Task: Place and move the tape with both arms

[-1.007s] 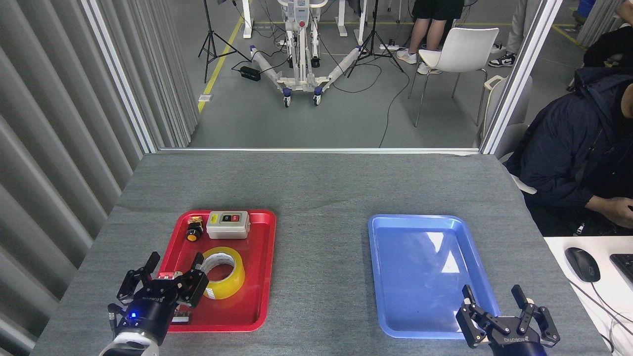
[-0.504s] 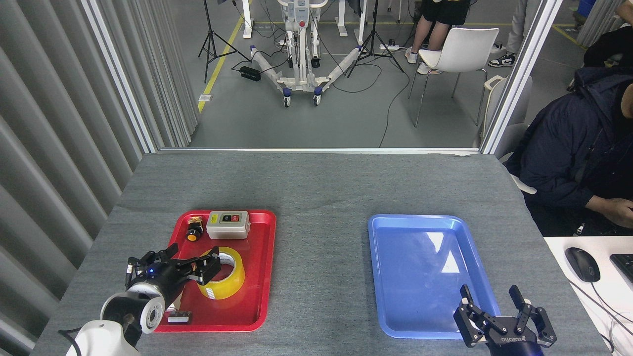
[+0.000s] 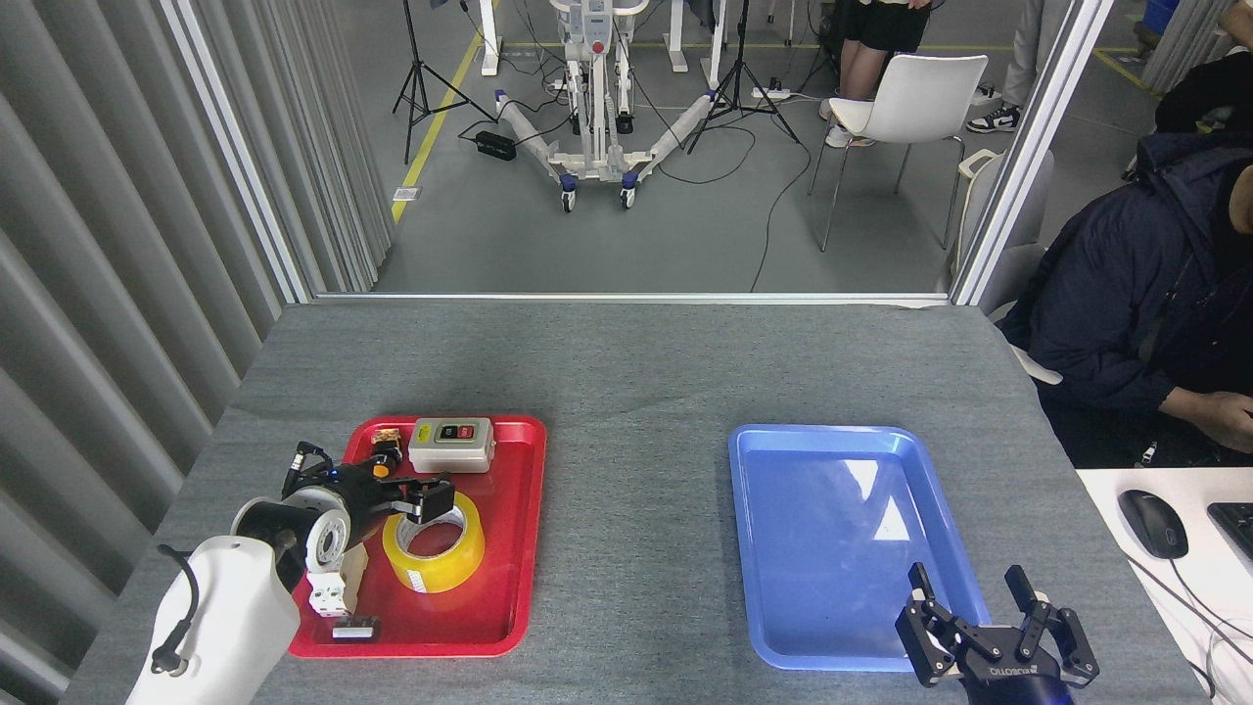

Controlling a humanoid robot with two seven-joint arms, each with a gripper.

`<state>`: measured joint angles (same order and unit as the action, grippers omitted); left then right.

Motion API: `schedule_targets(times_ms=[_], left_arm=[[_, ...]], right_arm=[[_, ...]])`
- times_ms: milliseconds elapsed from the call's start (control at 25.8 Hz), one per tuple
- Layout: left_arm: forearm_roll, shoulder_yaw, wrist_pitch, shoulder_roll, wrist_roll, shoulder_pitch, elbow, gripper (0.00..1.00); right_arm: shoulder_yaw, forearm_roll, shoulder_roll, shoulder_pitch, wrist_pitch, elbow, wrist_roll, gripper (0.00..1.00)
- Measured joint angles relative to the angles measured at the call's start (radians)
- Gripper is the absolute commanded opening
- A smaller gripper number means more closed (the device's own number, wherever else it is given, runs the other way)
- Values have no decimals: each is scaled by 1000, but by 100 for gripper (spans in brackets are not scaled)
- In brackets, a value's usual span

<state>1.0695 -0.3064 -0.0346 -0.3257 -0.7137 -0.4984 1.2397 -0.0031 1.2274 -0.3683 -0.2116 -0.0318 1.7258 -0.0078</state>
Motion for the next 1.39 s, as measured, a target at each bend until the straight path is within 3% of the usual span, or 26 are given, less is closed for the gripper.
schedule_targets(times_ms=[658,1394], left_arm=[[-113,-128,5,-6,-165,-174,-287,100],[-115,-194,-63,-1,-146,-188,-389,100]], right_arm=[[-1,1,2,-3,2,-1,5,100],[1,-1,12,-4,8,-2,-2,100]])
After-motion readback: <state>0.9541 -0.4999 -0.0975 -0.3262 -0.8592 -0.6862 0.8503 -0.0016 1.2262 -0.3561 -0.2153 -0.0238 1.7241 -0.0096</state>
